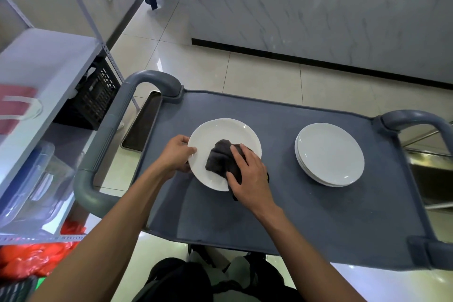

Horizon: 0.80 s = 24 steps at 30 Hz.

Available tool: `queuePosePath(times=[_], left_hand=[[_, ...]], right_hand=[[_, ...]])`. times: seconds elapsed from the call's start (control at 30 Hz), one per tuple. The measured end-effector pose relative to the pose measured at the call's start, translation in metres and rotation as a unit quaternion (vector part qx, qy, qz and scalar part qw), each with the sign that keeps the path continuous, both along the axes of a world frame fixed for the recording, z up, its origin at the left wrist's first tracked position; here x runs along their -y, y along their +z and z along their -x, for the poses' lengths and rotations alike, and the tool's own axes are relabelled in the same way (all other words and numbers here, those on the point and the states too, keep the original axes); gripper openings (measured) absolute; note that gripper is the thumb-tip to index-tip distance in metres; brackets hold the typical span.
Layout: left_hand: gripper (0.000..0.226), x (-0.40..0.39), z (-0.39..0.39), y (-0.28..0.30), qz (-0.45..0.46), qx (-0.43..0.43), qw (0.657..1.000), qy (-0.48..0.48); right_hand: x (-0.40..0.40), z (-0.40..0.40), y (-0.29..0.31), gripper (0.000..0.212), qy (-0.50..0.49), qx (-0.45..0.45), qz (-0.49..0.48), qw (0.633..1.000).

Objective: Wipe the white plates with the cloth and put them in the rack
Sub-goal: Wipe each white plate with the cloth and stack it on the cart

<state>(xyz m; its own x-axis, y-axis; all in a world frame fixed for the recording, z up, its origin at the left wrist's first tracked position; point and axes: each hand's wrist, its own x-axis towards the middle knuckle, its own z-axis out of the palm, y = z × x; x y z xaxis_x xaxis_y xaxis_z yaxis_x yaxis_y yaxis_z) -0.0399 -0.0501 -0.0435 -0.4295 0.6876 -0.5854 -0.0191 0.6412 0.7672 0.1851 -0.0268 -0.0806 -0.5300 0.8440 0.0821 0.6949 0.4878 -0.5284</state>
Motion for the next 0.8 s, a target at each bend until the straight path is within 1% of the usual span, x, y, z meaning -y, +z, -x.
queuePosePath(times=[0.13,0.27,0.53,0.67,0.8], left_hand=[[0.023,0.005,0.001,0.000,-0.016,0.018,0.999,-0.020],[0.024,0.005,0.001,0.000,-0.021,0.031,0.999,-0.022],[0.029,0.008,-0.005,0.005,-0.033,0.058,0.998,0.004],[0.026,0.010,-0.010,0.008,-0.062,0.073,0.995,0.027],[0.030,0.011,-0.019,0.012,-0.097,0.090,0.990,0.047]], right_hand=[[0.004,-0.002,-0.003,0.068,0.007,-0.020,0.012,1.000],[0.005,0.003,-0.002,0.065,-0.001,-0.049,0.037,0.998],[0.026,0.015,-0.003,0.062,-0.002,-0.080,0.052,0.995],[0.029,0.022,-0.001,0.060,-0.006,-0.088,0.048,0.995],[0.022,0.021,0.000,0.058,-0.018,-0.100,0.034,0.994]])
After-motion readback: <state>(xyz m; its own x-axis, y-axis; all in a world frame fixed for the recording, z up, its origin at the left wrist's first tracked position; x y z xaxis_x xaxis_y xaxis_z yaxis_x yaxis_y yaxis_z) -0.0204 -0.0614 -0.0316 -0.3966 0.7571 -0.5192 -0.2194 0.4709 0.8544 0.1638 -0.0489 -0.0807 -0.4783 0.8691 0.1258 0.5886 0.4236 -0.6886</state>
